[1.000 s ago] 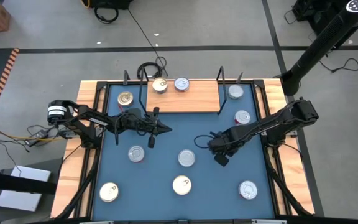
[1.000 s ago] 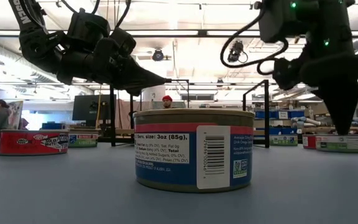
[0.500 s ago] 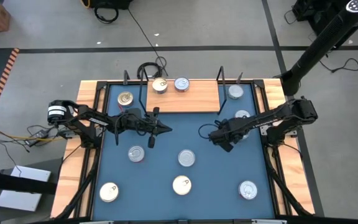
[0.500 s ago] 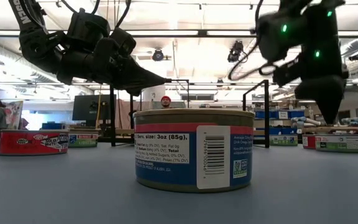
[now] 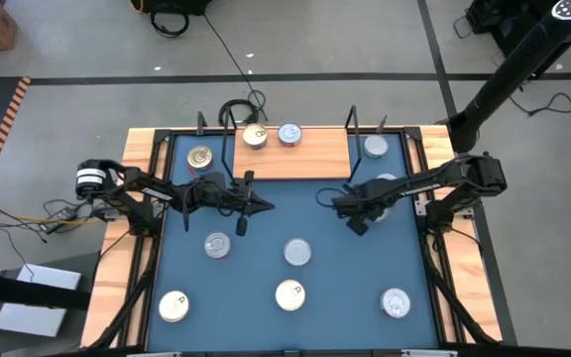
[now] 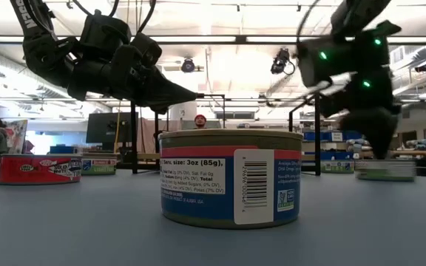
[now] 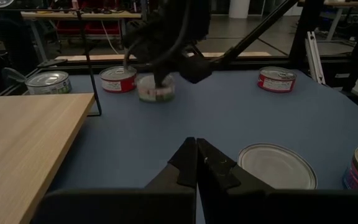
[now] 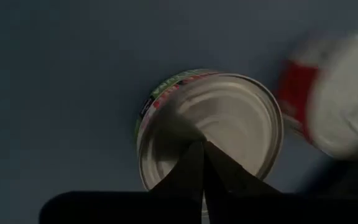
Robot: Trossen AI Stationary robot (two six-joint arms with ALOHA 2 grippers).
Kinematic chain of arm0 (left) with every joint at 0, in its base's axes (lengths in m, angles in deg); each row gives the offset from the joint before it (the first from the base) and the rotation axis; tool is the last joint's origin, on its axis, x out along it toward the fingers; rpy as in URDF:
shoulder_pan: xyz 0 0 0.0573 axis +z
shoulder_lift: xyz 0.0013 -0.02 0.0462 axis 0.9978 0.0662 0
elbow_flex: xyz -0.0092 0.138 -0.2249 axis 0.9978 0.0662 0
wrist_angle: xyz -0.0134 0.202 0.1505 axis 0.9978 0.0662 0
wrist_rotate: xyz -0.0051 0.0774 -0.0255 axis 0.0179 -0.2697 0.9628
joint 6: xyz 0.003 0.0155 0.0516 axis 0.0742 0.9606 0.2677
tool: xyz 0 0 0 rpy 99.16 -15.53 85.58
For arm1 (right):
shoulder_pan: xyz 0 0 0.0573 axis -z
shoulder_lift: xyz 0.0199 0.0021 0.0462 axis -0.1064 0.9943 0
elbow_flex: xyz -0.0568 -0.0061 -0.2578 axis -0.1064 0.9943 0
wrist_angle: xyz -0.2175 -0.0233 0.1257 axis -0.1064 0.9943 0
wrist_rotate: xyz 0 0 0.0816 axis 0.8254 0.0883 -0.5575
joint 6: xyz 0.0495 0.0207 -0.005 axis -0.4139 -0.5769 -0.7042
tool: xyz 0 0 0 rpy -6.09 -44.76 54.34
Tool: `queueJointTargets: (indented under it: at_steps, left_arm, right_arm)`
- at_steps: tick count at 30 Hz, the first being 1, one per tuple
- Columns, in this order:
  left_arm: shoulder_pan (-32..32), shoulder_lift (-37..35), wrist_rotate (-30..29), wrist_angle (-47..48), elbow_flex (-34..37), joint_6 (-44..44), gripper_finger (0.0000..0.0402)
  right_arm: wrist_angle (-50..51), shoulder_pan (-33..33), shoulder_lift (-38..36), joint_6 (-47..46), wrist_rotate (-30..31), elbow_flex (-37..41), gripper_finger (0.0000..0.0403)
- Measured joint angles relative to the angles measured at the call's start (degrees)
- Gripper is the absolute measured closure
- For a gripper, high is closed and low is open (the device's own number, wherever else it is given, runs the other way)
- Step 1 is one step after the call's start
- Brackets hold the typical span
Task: Stack canned seafood by type on shelf
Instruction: Put the bottom right white tuna can on the shelf
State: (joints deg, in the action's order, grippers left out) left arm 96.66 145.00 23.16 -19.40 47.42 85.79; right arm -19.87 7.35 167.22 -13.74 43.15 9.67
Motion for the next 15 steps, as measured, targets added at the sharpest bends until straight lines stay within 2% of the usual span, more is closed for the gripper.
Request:
queueJointTargets:
  at_steps: [3,11,15]
  left_arm:
    - [0.00,-0.01,0.00,0.00,0.00,0.04,0.0396]
    - [0.00,0.00,0.00,-0.02,0.00,0.02,0.0396]
    - [0.00,0.00,0.00,-0.02,0.00,0.02,0.0396]
  right_arm:
    - [-2.32,-0.92,0.24,1.90,-1.28,-1.84,0.0398]
    - [-21.02,-2.04,0.28,6.93,-7.66,-3.21,0.0398]
    - [-21.62,-2.43,0.28,8.19,-8.32,-3.56,0.0396]
